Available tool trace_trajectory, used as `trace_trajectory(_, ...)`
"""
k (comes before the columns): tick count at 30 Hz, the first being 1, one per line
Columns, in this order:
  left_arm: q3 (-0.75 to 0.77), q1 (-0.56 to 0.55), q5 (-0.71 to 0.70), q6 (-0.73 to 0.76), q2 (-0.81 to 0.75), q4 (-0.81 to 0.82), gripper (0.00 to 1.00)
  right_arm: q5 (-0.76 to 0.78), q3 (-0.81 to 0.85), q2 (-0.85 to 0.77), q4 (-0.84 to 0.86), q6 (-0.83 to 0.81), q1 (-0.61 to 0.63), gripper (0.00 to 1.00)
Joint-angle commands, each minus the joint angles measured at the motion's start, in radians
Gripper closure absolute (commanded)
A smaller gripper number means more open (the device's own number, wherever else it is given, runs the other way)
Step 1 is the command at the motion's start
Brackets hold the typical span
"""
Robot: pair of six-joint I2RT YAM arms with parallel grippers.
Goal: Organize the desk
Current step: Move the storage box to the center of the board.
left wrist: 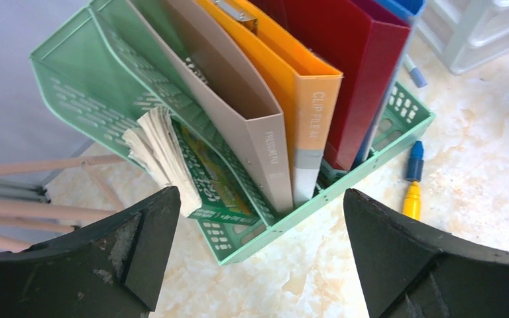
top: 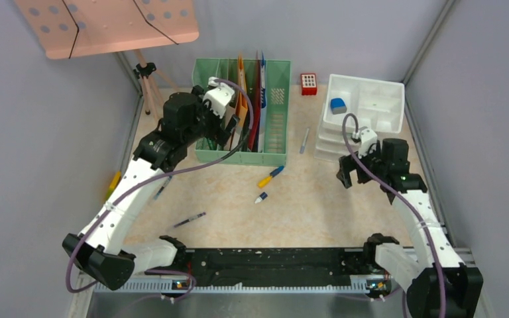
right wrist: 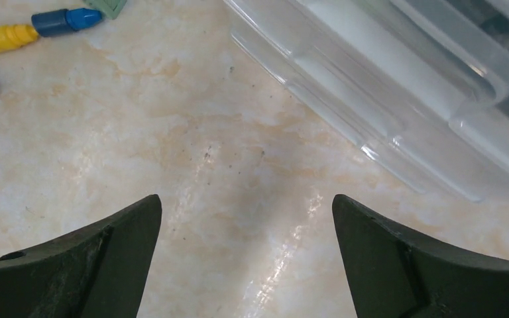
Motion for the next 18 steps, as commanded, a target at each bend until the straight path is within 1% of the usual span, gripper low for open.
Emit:
trace_trajectory(1,0.031,0.002,0.114,-0.038,0.028,0.034,0.01,-0.162,-0.055,-0.022,0.190,0.216,-0.111,0.01)
trace_trajectory(4,0.117,-0.011,0.167,-0.062,0.092,0.015,0.01,-0.258,-0.081,0.005,0.286,0.360,-0.180,0.01)
trace_trajectory(6,0.173,-0.031,0.167,-0.065,0.133,0.014,0.01,-0.335,-0.124,0.025,0.388,0.503,-0.221,0.01)
trace_trajectory(7,0.207,-0.042,0.161,-0.062,0.151,0.014,0.01,-0.371,-0.149,0.034,0.448,0.545,-0.228,0.01)
trace_trajectory(9,0.251,-0.071,0.145,-0.055,0.192,0.013,0.01,-0.385,-0.182,0.045,0.525,0.583,-0.233,0.01)
trace_trajectory(12,0.294,-0.116,0.147,-0.056,0.243,0.016,0.02,-0.427,-0.182,0.049,0.566,0.579,-0.250,0.02)
trace_trajectory(14,0.288,-0.151,0.176,-0.068,0.263,0.038,0.02,-0.461,-0.141,0.047,0.531,0.535,-0.264,0.02)
trace_trajectory(18,0.297,-0.228,0.207,-0.145,0.321,0.058,0.04,-0.448,-0.003,0.040,0.274,0.387,-0.299,0.02)
